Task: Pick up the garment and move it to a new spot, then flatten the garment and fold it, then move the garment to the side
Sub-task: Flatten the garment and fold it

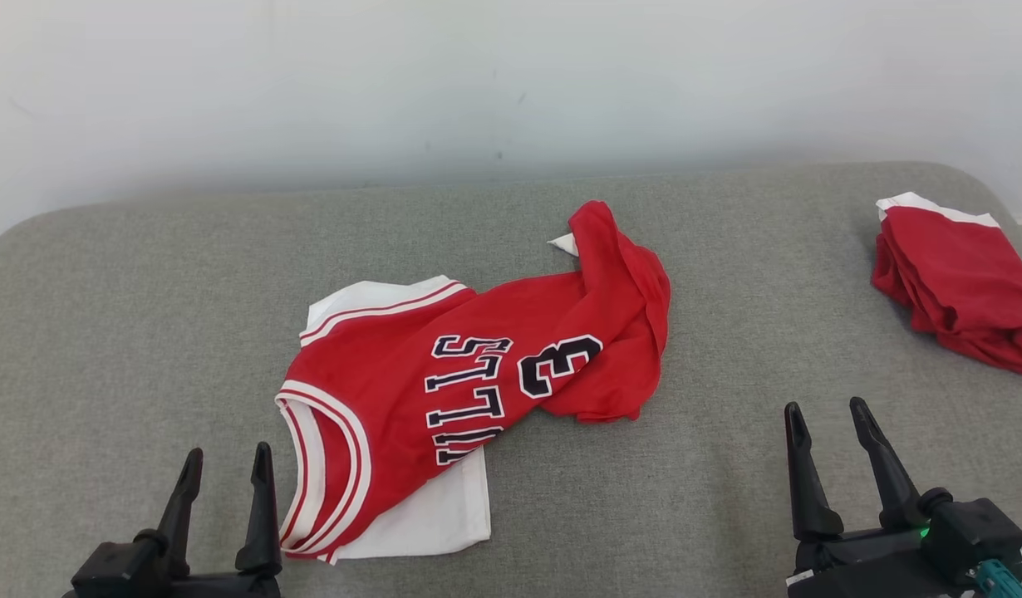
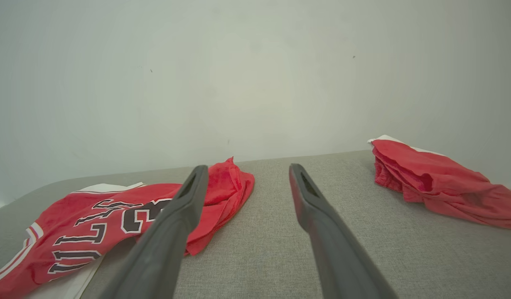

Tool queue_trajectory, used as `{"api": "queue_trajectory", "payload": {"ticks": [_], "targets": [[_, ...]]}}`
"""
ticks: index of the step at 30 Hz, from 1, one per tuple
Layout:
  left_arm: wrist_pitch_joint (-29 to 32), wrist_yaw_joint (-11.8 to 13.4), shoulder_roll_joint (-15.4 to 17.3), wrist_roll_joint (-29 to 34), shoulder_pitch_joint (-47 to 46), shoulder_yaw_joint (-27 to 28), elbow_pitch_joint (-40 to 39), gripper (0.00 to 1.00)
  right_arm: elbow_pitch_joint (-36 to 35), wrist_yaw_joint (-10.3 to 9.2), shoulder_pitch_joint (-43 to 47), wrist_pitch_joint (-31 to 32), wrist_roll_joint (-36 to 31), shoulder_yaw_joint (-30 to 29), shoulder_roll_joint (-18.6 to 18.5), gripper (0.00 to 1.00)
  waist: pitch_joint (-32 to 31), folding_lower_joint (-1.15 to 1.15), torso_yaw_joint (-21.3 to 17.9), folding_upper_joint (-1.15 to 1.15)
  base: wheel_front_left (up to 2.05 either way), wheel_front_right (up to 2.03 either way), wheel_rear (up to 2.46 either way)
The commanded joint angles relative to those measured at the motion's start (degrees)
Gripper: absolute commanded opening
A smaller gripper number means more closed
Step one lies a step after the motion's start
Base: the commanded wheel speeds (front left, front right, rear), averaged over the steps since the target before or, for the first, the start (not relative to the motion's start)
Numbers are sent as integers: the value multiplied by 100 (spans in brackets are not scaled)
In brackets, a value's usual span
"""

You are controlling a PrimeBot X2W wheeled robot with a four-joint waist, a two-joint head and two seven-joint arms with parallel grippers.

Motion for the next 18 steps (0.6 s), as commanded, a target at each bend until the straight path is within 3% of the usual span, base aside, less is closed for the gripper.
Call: {"api": "queue_trajectory", "payload": {"ticks": [1,18], "targets": [[-3,14,5,-16,-29,1,15,100,-24,-16,21,-3,-34,10,26,100,17,1,9,0,0,0,0],[-2,-49,182,74,169,-712,824,100,68,-16,-206,-4,-6,77,47,100,283,1,73,0,0,0,0]]}}
